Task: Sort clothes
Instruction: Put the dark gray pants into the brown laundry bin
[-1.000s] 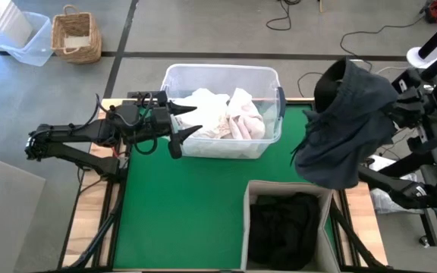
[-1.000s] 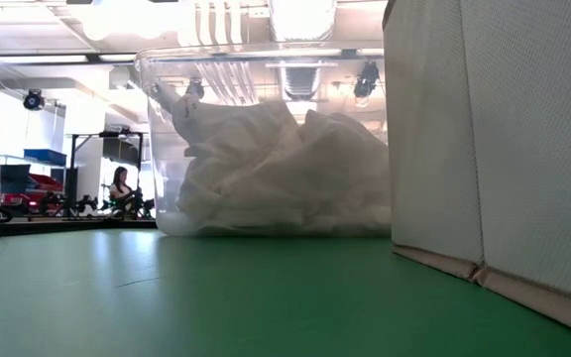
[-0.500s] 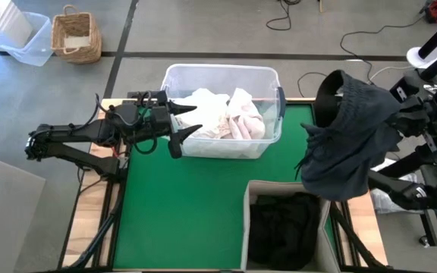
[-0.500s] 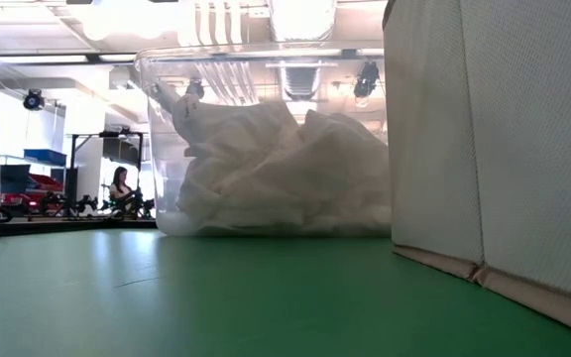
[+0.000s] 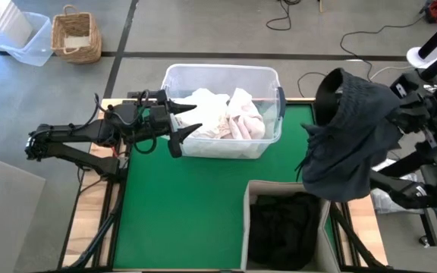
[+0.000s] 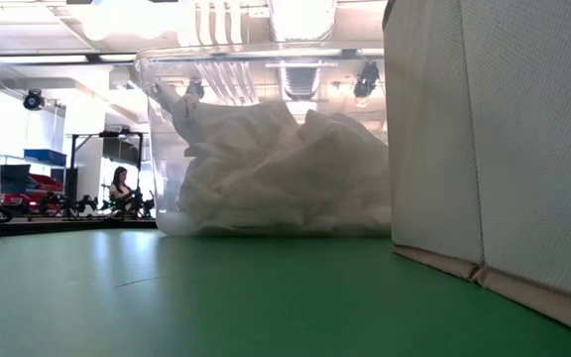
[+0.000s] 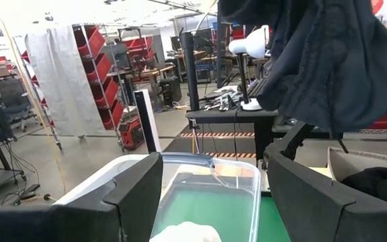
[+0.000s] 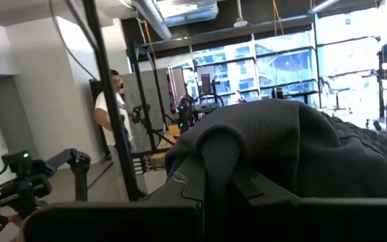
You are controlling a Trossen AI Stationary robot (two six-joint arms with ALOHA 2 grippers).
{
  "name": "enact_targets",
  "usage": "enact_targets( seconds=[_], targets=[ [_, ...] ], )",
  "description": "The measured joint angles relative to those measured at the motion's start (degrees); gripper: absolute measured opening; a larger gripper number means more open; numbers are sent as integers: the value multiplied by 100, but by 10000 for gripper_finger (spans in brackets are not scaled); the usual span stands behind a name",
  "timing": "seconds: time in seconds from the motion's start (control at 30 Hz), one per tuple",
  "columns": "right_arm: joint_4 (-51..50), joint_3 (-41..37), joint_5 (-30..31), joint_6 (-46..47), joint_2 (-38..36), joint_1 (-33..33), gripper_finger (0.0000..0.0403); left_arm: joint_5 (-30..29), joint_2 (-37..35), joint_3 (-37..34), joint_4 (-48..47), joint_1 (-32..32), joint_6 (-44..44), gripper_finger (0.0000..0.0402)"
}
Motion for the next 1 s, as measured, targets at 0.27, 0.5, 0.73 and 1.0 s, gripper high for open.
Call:
enact_targets(
  seconds=[0.27, 0.5, 0.73, 1.0],
  targets=[
    [389, -7, 17, -43, 383, -14, 12, 0, 0, 0, -2, 0, 0, 245],
    [1141, -4, -8, -25, 510, -11, 12, 0, 0, 0, -1, 0, 24, 245],
    [1664, 0, 73, 216, 914, -7, 12, 0, 0, 0, 9, 0, 45, 245],
    [2759, -4, 103, 735, 1362, 449, 12, 0, 2, 0, 21, 0, 107, 245]
  ],
)
